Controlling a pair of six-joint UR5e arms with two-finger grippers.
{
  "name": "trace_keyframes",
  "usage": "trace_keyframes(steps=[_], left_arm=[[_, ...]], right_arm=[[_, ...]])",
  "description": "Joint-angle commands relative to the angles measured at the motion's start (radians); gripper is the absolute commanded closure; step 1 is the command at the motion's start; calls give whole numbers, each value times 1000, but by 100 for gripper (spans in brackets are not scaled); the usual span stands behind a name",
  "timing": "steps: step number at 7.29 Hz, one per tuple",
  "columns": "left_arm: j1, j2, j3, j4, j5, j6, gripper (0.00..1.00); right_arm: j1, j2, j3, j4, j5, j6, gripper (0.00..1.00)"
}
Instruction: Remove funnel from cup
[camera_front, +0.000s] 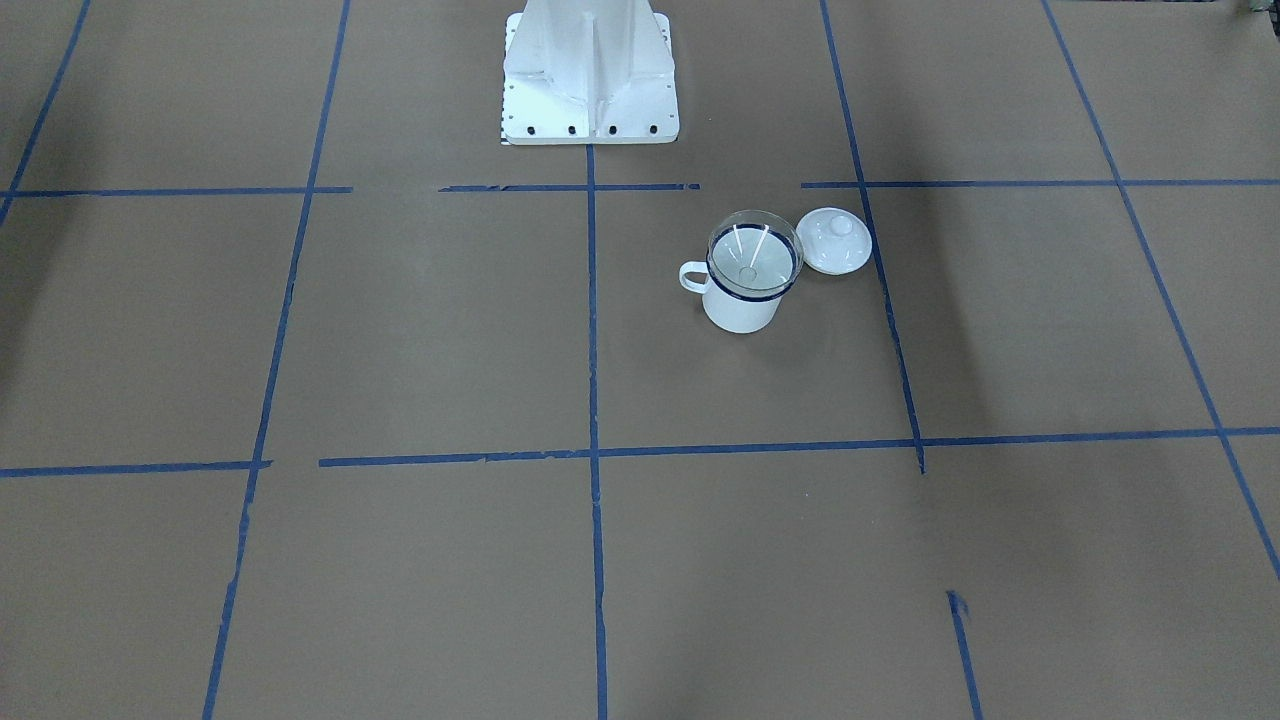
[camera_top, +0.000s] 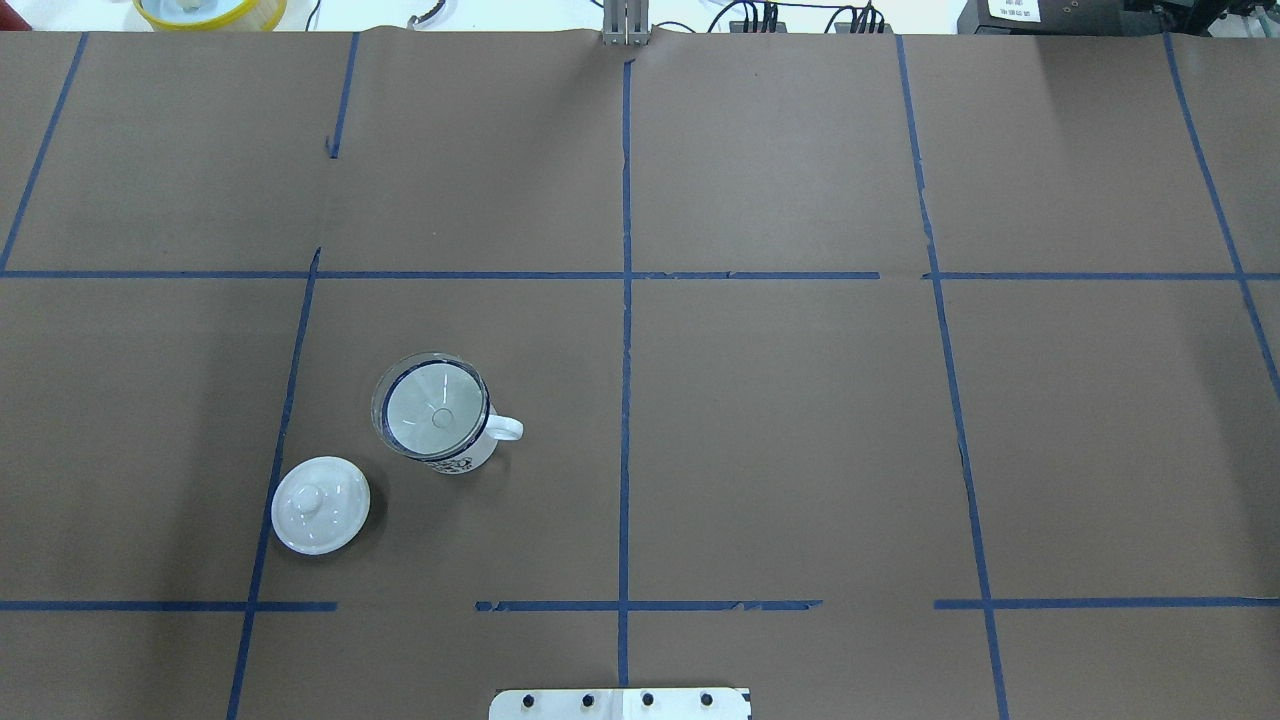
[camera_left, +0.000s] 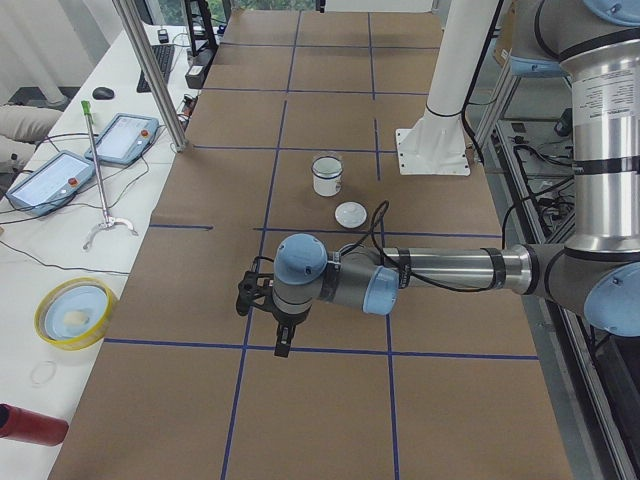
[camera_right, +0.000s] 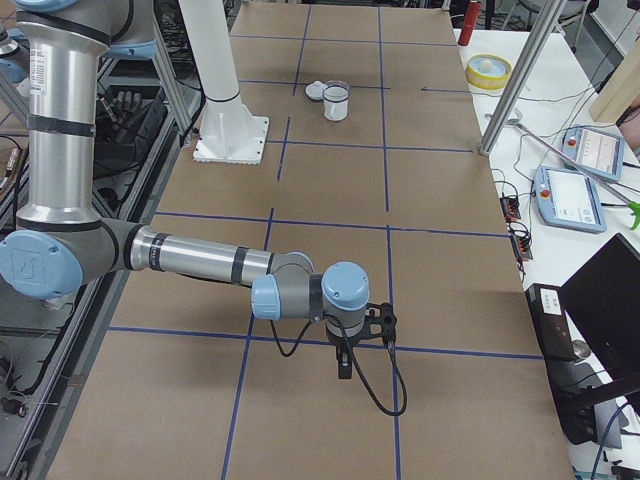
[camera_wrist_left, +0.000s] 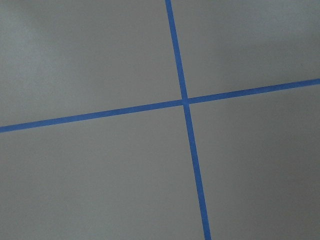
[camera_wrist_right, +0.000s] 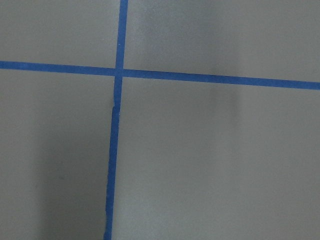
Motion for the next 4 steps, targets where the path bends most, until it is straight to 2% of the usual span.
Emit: trace_keyframes(steps=[1, 2, 4], left_arm=[[236, -6, -120, -110, 12, -494, 0], [320, -15, -187, -108, 14, -700, 0], [449, -180, -220, -79, 38, -1038, 0]], right_arm=[[0, 0, 0, 0, 0, 0, 0], [0, 0, 1, 0, 0, 0, 0], [0, 0, 1, 0, 0, 0, 0]])
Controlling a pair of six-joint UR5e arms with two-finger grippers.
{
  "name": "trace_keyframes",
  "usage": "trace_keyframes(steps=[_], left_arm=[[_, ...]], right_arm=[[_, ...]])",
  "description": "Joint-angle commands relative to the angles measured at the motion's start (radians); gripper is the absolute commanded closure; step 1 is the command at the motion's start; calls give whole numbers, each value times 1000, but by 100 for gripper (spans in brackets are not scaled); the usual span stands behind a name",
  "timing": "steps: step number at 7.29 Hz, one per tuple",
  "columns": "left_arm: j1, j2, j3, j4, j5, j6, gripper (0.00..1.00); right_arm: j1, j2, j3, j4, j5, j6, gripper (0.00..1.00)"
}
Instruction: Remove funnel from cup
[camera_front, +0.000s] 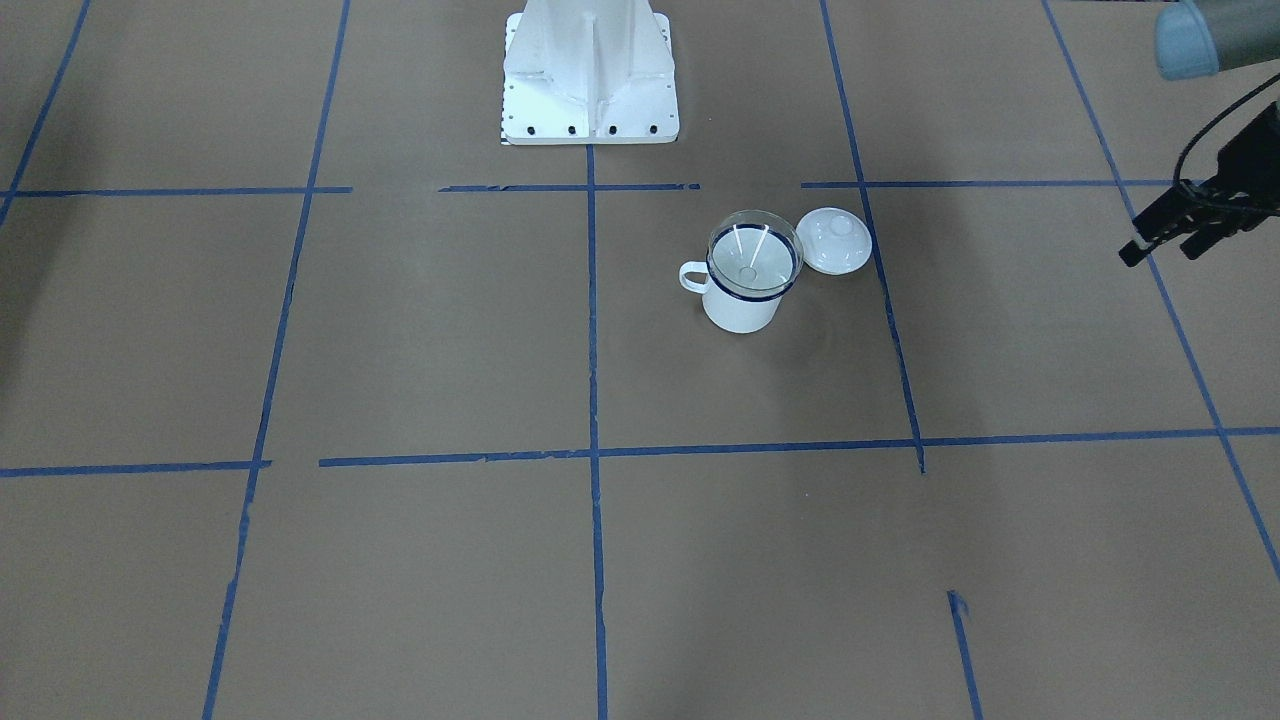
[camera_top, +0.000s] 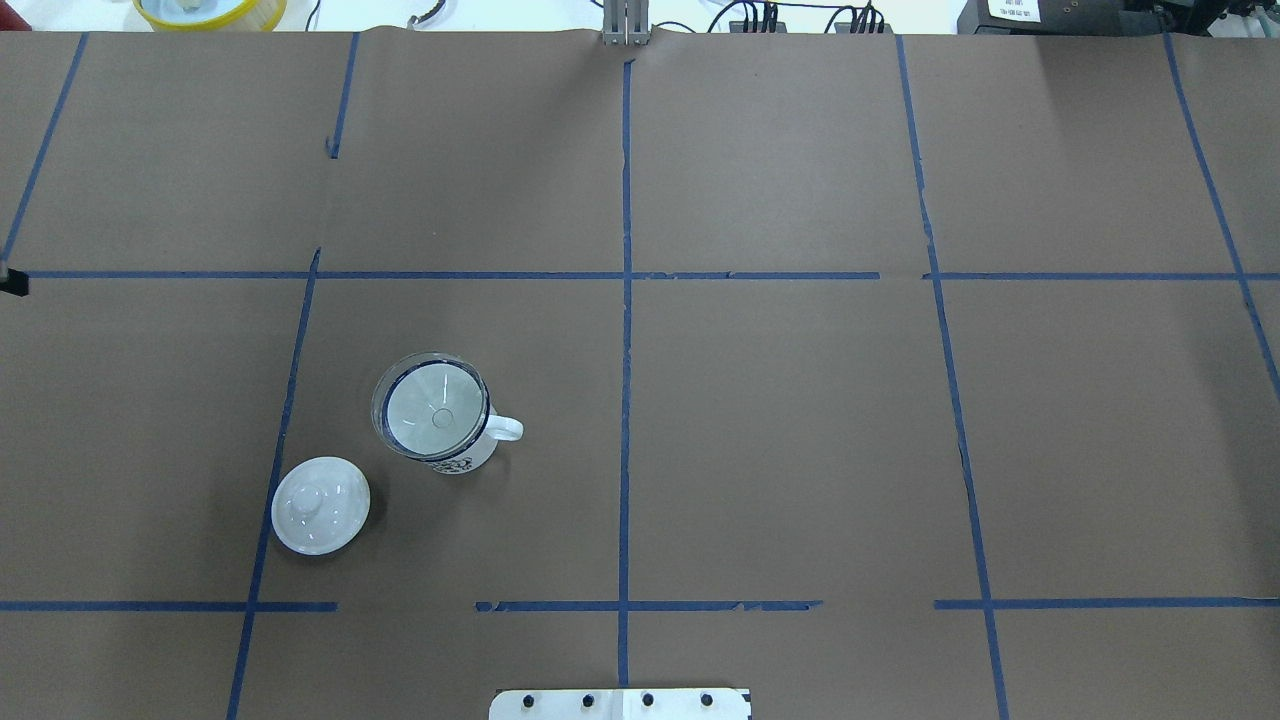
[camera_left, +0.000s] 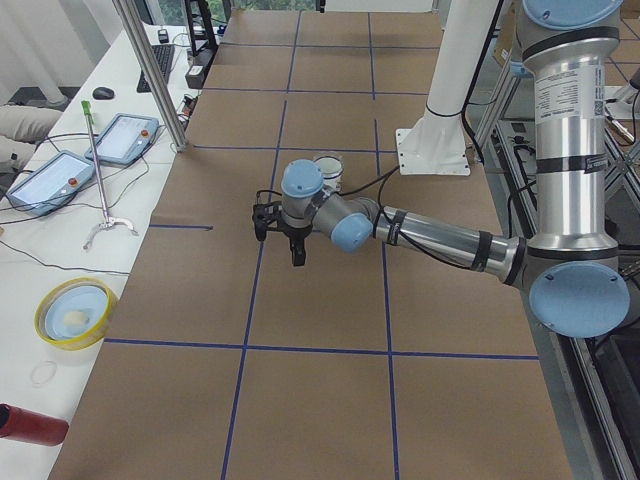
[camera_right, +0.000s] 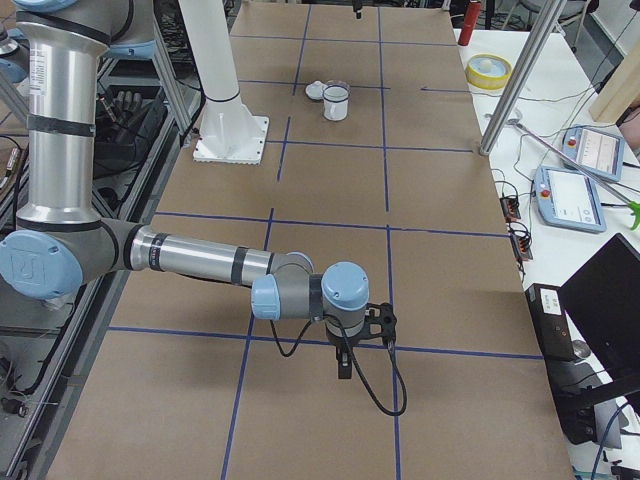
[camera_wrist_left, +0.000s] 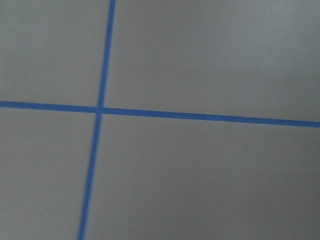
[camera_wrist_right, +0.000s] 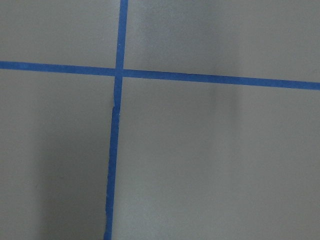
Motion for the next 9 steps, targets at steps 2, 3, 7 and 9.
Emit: trace_keyframes(steps=[2, 3, 7, 9], left_arm=[[193, -323, -32, 238, 64, -389, 0], [230, -463, -31, 402, 125, -408, 0], [480, -697, 105, 451, 311, -774, 0], [503, -688, 95, 536, 316, -775, 4]], right_arm=[[0, 0, -1, 0, -1, 0, 0], [0, 0, -1, 0, -1, 0, 0], [0, 0, 0, 0, 0, 0, 0], [0, 0, -1, 0, 0, 0, 0]])
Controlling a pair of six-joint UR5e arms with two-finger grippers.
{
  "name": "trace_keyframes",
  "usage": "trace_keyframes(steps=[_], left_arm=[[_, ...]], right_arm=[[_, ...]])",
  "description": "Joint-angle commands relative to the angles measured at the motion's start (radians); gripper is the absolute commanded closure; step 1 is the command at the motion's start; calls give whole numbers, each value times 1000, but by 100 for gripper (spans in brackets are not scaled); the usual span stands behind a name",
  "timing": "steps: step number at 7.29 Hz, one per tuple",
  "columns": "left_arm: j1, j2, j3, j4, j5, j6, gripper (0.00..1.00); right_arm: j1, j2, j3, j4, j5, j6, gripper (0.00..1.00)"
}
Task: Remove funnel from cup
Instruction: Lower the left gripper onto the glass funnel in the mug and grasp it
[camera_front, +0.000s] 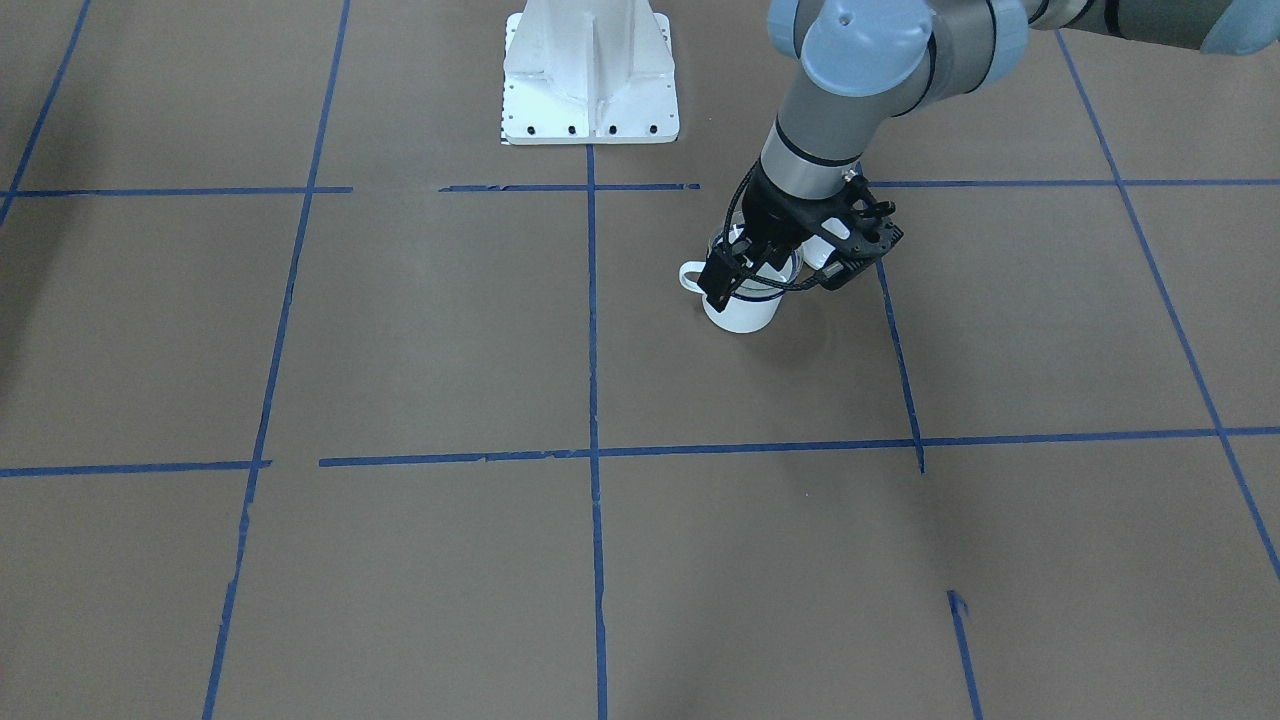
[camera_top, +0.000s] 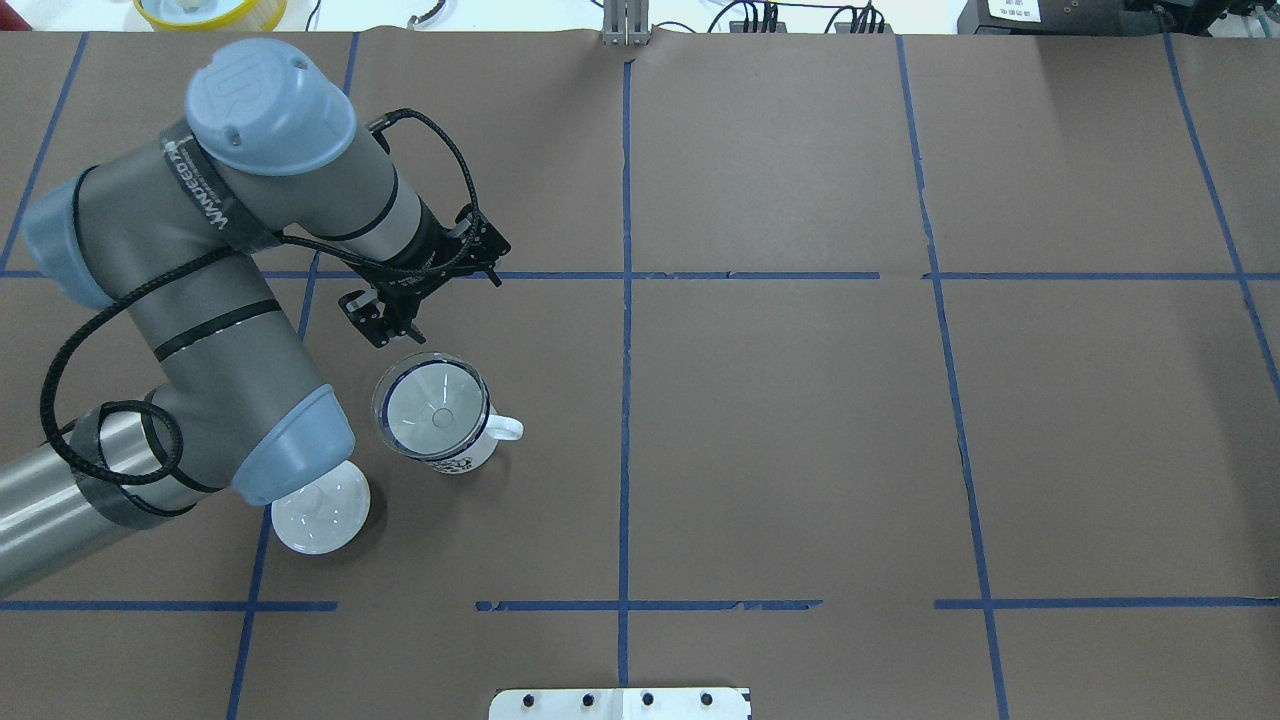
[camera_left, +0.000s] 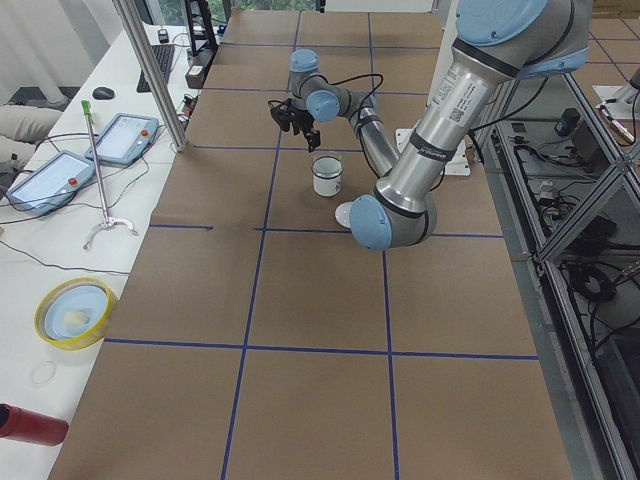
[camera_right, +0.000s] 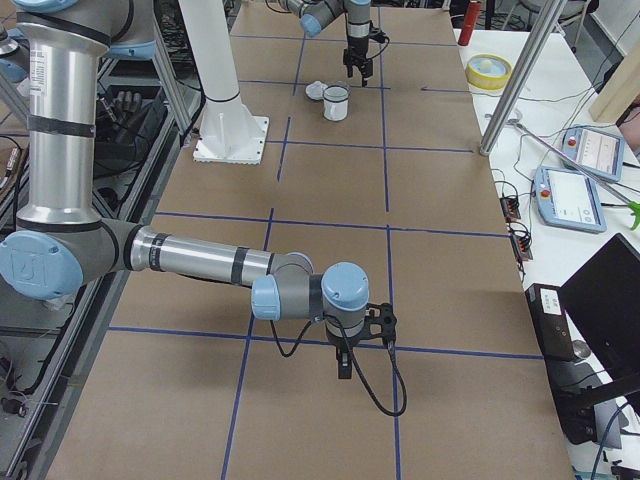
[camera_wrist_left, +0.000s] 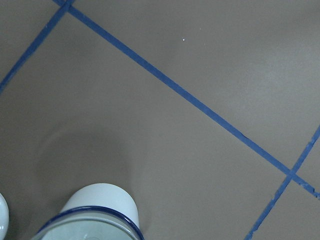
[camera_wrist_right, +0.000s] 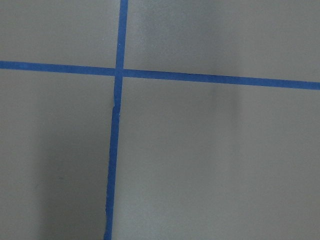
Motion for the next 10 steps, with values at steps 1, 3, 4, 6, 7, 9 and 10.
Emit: trace_keyframes(steps=[1, 3, 4, 6, 7, 9, 10], left_arm=[[32, 2, -7, 81, 11, -2, 4], [71, 1, 14, 67, 11, 3, 7], [80, -2, 20, 64, 33, 6, 7], [100, -1, 28, 63, 42, 6, 39], [104, -2, 34, 63, 42, 6, 46], [103, -11, 24, 61, 44, 4, 100], [101, -18, 14, 64, 45, 6, 100]], right_arm=[[0, 0, -1, 0, 0, 0, 0], [0, 0, -1, 0, 0, 0, 0], [0, 0, -1, 0, 0, 0, 0], [0, 0, -1, 0, 0, 0, 0], [0, 0, 1, 0, 0, 0, 0], [0, 0, 1, 0, 0, 0, 0], [0, 0, 1, 0, -2, 0, 0]])
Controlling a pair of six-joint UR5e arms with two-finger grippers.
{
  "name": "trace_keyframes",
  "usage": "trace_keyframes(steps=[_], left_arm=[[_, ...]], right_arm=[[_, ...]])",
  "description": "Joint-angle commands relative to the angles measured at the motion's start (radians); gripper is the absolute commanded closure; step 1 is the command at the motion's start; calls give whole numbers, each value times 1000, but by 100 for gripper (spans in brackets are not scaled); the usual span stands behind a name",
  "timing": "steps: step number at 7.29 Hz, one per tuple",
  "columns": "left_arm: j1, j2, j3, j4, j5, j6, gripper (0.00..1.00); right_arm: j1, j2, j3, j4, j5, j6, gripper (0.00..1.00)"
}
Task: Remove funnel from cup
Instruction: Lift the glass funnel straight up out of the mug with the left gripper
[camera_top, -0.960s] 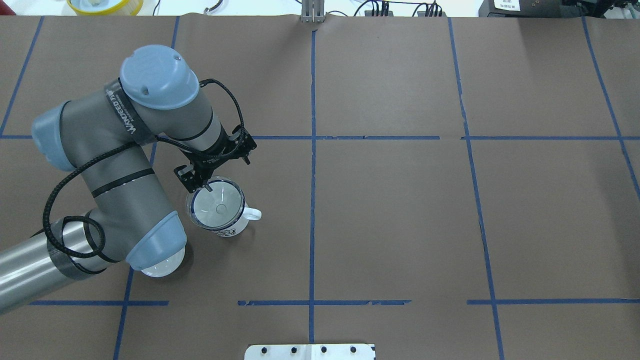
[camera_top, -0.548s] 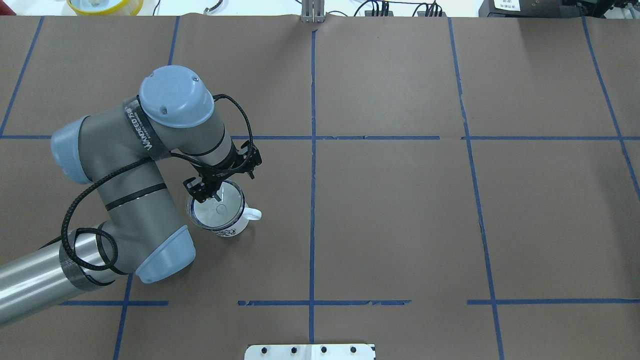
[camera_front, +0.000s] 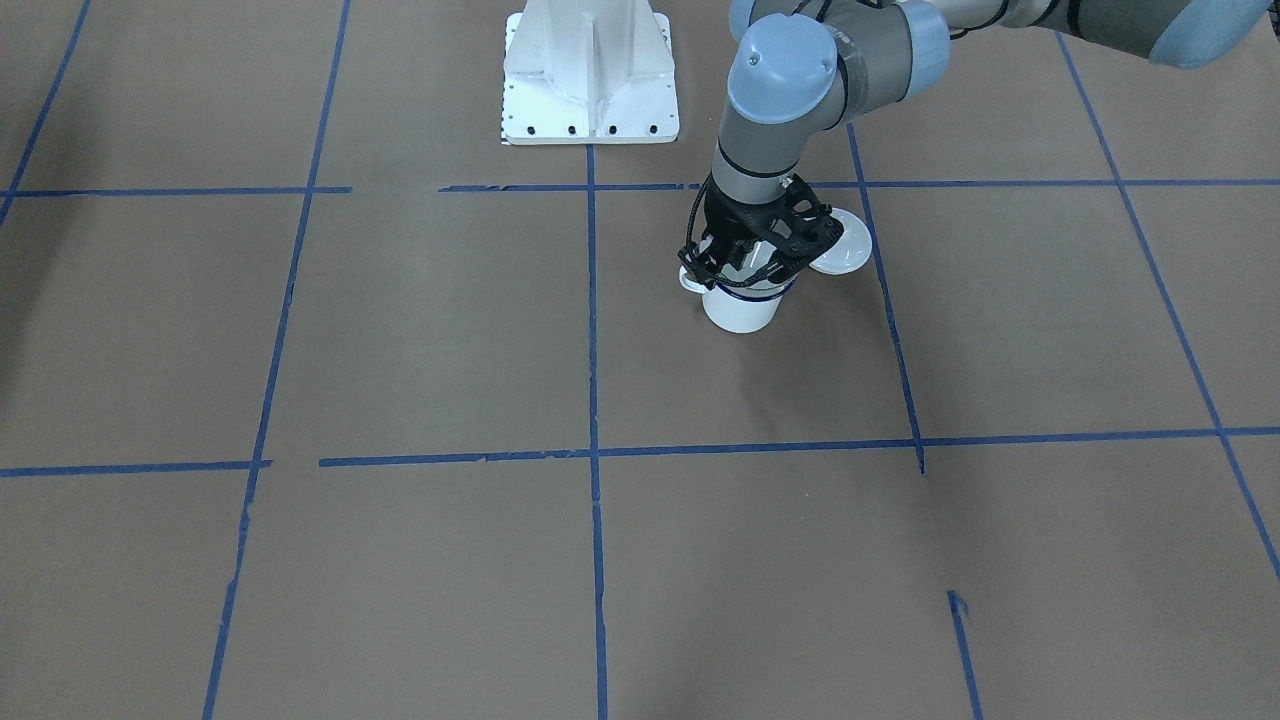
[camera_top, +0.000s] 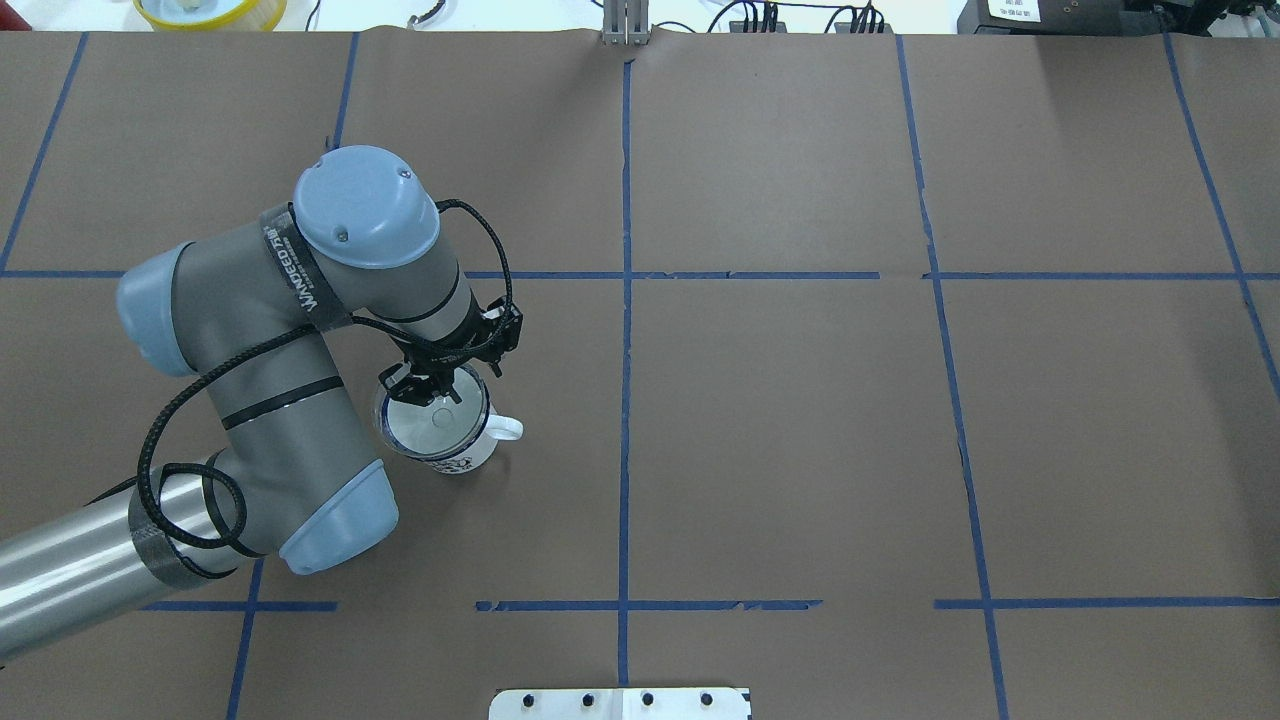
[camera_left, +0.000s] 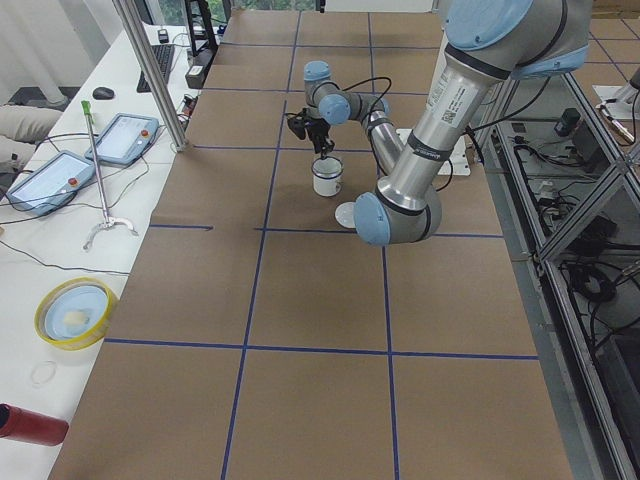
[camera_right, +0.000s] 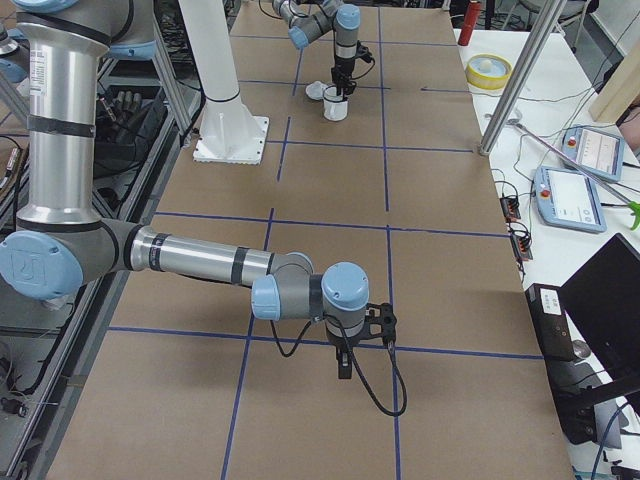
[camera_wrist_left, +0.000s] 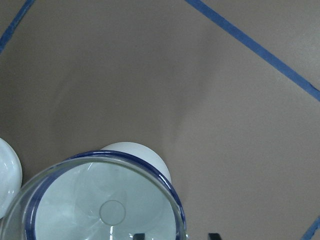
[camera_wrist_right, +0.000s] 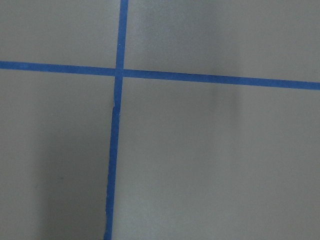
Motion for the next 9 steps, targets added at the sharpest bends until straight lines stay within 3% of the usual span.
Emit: trace_keyframes(steps=[1, 3, 5, 7, 8, 9], left_arm=[[-33, -26, -42, 50, 2, 8, 100], [-53, -54, -117, 214, 17, 99, 100], [-117, -106, -149, 297, 23, 102, 100], [-233, -124, -148, 286, 52, 163, 100], [-284, -112, -131, 168, 84, 162, 100], [-304, -41, -72, -47, 85, 134, 100]], right_arm=[[0, 0, 0, 0, 0, 0, 0], [0, 0, 0, 0, 0, 0, 0], [0, 0, 0, 0, 0, 0, 0], [0, 0, 0, 0, 0, 0, 0], [0, 0, 0, 0, -1, 0, 0], [0, 0, 0, 0, 0, 0, 0]])
